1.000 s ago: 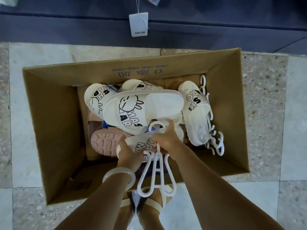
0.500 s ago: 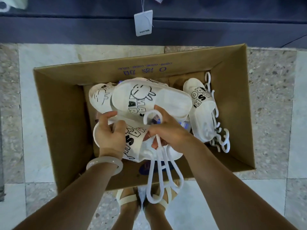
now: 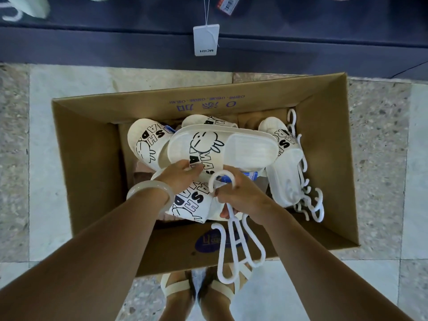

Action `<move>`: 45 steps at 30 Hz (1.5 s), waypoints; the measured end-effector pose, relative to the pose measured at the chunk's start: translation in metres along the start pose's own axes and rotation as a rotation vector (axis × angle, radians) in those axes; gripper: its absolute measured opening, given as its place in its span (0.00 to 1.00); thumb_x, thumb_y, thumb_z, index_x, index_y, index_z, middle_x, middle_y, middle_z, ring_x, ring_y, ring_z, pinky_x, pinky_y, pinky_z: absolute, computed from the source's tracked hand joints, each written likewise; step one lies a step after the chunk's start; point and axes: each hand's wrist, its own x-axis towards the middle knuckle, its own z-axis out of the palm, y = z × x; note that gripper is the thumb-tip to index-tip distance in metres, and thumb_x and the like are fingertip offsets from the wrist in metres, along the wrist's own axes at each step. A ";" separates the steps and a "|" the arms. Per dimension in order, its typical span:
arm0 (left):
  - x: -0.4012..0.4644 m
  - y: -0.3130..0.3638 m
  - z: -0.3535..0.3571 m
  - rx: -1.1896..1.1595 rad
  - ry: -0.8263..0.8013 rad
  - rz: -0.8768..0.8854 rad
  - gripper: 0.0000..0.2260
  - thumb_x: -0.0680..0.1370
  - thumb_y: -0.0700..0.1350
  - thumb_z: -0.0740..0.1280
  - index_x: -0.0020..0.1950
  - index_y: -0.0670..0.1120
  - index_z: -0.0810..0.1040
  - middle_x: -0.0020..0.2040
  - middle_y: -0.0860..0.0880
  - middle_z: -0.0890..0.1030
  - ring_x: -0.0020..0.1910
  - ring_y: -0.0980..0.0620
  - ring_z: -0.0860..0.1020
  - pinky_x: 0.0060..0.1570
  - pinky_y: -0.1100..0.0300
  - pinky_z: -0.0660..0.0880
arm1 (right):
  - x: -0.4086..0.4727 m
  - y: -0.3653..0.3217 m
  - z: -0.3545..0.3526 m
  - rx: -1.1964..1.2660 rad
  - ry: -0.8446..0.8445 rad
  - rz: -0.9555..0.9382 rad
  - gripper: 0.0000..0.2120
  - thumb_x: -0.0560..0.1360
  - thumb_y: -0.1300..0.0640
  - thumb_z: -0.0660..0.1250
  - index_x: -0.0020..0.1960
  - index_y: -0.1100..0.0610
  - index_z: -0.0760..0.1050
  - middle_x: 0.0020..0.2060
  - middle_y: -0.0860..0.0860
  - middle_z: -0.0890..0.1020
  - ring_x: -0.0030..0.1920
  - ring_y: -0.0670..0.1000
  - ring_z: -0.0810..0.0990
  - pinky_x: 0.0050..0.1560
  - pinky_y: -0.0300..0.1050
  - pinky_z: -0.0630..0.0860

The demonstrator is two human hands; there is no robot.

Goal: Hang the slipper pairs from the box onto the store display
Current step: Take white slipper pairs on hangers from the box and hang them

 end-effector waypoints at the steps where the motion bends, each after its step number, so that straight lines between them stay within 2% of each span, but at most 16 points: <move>1: 0.001 0.000 0.001 -0.022 0.027 0.018 0.19 0.78 0.59 0.57 0.62 0.48 0.72 0.56 0.48 0.75 0.54 0.47 0.74 0.56 0.53 0.70 | -0.002 0.000 -0.001 0.042 0.003 0.002 0.23 0.72 0.70 0.63 0.59 0.47 0.65 0.51 0.54 0.77 0.26 0.47 0.79 0.27 0.42 0.78; 4: -0.004 0.009 0.001 -0.075 0.099 0.092 0.17 0.79 0.58 0.57 0.59 0.47 0.73 0.54 0.46 0.75 0.52 0.46 0.73 0.52 0.55 0.68 | -0.011 0.000 -0.008 0.136 0.090 0.013 0.22 0.73 0.67 0.66 0.63 0.52 0.69 0.53 0.58 0.77 0.25 0.47 0.79 0.25 0.37 0.75; 7: -0.018 0.018 -0.011 0.127 0.200 0.171 0.19 0.80 0.57 0.54 0.60 0.45 0.72 0.54 0.44 0.74 0.50 0.45 0.72 0.49 0.57 0.65 | -0.021 -0.010 -0.019 0.225 0.222 0.005 0.13 0.73 0.60 0.69 0.57 0.55 0.75 0.40 0.54 0.81 0.22 0.48 0.78 0.26 0.38 0.75; 9: -0.029 0.024 -0.021 0.163 0.195 0.220 0.19 0.80 0.56 0.54 0.60 0.45 0.73 0.56 0.42 0.76 0.53 0.43 0.73 0.50 0.57 0.66 | -0.031 -0.020 -0.023 0.217 0.234 0.007 0.06 0.75 0.55 0.67 0.50 0.54 0.76 0.37 0.53 0.82 0.22 0.48 0.77 0.27 0.40 0.76; 12: -0.056 0.040 -0.036 0.125 0.139 0.263 0.18 0.81 0.54 0.54 0.59 0.43 0.74 0.55 0.41 0.77 0.55 0.43 0.75 0.51 0.58 0.68 | -0.050 -0.033 -0.020 0.208 0.206 0.044 0.10 0.77 0.50 0.62 0.46 0.55 0.76 0.38 0.51 0.84 0.24 0.50 0.79 0.32 0.43 0.77; 15: -0.094 0.060 -0.053 0.070 0.087 0.308 0.17 0.81 0.55 0.54 0.61 0.46 0.73 0.56 0.46 0.77 0.56 0.47 0.75 0.54 0.57 0.69 | -0.078 -0.048 -0.014 0.427 0.234 0.040 0.14 0.78 0.52 0.61 0.45 0.62 0.77 0.36 0.52 0.82 0.22 0.49 0.77 0.29 0.40 0.76; 19: -0.141 0.080 -0.072 0.089 0.016 0.305 0.23 0.79 0.60 0.51 0.70 0.52 0.66 0.66 0.51 0.72 0.65 0.50 0.69 0.58 0.61 0.63 | -0.120 -0.073 -0.012 0.567 0.251 0.002 0.13 0.79 0.55 0.60 0.47 0.64 0.76 0.34 0.52 0.80 0.19 0.48 0.74 0.24 0.38 0.73; 21: -0.159 0.092 -0.079 0.061 0.020 0.306 0.24 0.78 0.62 0.55 0.70 0.53 0.67 0.65 0.51 0.74 0.62 0.49 0.72 0.56 0.60 0.68 | -0.141 -0.089 -0.012 0.586 0.251 -0.027 0.12 0.79 0.56 0.60 0.46 0.63 0.76 0.36 0.52 0.81 0.18 0.49 0.73 0.23 0.38 0.73; 23: -0.176 0.104 -0.087 0.038 0.043 0.307 0.21 0.77 0.60 0.60 0.66 0.51 0.70 0.59 0.50 0.78 0.55 0.49 0.77 0.51 0.57 0.75 | -0.163 -0.106 -0.011 0.578 0.257 -0.047 0.11 0.79 0.55 0.61 0.44 0.61 0.76 0.38 0.53 0.82 0.19 0.49 0.73 0.25 0.40 0.73; 28: -0.224 0.134 -0.110 -0.010 0.113 0.395 0.18 0.74 0.57 0.66 0.58 0.46 0.77 0.53 0.45 0.82 0.52 0.45 0.80 0.59 0.47 0.74 | -0.219 -0.141 -0.020 0.527 0.269 -0.067 0.09 0.78 0.52 0.61 0.49 0.58 0.75 0.41 0.54 0.81 0.21 0.48 0.74 0.27 0.41 0.74; 31: -0.260 0.154 -0.125 -0.010 0.140 0.461 0.18 0.75 0.55 0.67 0.57 0.43 0.78 0.54 0.42 0.82 0.54 0.43 0.79 0.59 0.47 0.74 | -0.258 -0.162 -0.031 0.530 0.207 -0.120 0.03 0.76 0.60 0.65 0.49 0.57 0.73 0.40 0.55 0.77 0.25 0.49 0.75 0.33 0.44 0.76; 35: -0.310 0.180 -0.144 0.082 0.170 0.527 0.20 0.76 0.56 0.65 0.56 0.41 0.76 0.50 0.43 0.79 0.47 0.48 0.76 0.47 0.56 0.70 | -0.313 -0.191 -0.045 0.548 0.069 -0.239 0.13 0.72 0.76 0.60 0.49 0.60 0.69 0.36 0.57 0.74 0.30 0.55 0.79 0.41 0.50 0.78; 39: -0.366 0.201 -0.160 0.134 0.198 0.571 0.20 0.75 0.58 0.64 0.57 0.44 0.74 0.53 0.47 0.76 0.51 0.49 0.73 0.53 0.55 0.69 | -0.361 -0.216 -0.043 0.280 0.050 -0.374 0.19 0.69 0.74 0.66 0.59 0.67 0.69 0.47 0.62 0.78 0.42 0.56 0.83 0.45 0.49 0.81; 41: -0.390 0.207 -0.168 0.153 0.209 0.586 0.16 0.76 0.58 0.64 0.53 0.48 0.72 0.52 0.48 0.73 0.51 0.49 0.71 0.56 0.54 0.69 | -0.382 -0.228 -0.037 0.192 0.177 -0.445 0.15 0.67 0.75 0.69 0.51 0.65 0.73 0.44 0.60 0.79 0.42 0.56 0.83 0.42 0.46 0.82; 43: -0.411 0.211 -0.174 0.172 0.216 0.606 0.14 0.75 0.59 0.64 0.46 0.48 0.72 0.46 0.49 0.74 0.48 0.48 0.72 0.49 0.55 0.71 | -0.402 -0.238 -0.029 0.164 0.280 -0.521 0.12 0.68 0.76 0.67 0.43 0.61 0.74 0.39 0.58 0.80 0.39 0.55 0.83 0.40 0.44 0.82; 45: -0.432 0.215 -0.179 0.195 0.229 0.638 0.15 0.76 0.58 0.64 0.41 0.48 0.70 0.39 0.50 0.72 0.43 0.49 0.72 0.37 0.59 0.67 | -0.419 -0.246 -0.020 0.158 0.320 -0.580 0.11 0.68 0.75 0.68 0.41 0.60 0.74 0.38 0.58 0.80 0.42 0.60 0.83 0.45 0.49 0.82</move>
